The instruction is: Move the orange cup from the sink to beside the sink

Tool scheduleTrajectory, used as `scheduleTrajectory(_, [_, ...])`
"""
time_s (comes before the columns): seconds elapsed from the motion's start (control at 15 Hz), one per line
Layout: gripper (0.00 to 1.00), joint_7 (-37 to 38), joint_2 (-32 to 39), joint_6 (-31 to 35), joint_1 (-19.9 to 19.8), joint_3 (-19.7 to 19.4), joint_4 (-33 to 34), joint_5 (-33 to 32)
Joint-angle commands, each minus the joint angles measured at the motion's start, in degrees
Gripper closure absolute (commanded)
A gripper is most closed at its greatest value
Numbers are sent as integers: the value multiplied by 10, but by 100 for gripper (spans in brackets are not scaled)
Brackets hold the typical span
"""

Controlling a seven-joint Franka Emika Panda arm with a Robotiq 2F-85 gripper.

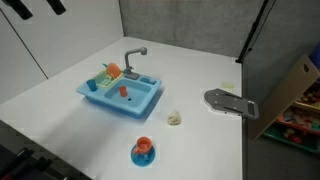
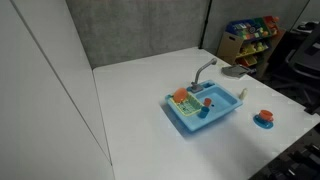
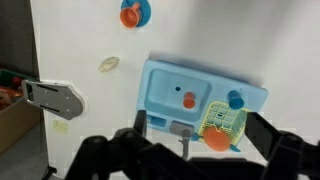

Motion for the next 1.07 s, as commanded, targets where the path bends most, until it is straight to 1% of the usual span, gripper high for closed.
scheduleTrajectory(0.0, [0, 2, 0, -2, 3, -2, 2, -2])
scheduleTrajectory(0.27, [0, 2, 0, -2, 3, -2, 2, -2])
scheduleTrajectory(0.6, [0, 21, 18, -33, 0, 2, 41, 5])
scheduleTrajectory(1.0, [0, 63, 83, -148, -2, 16, 128, 9])
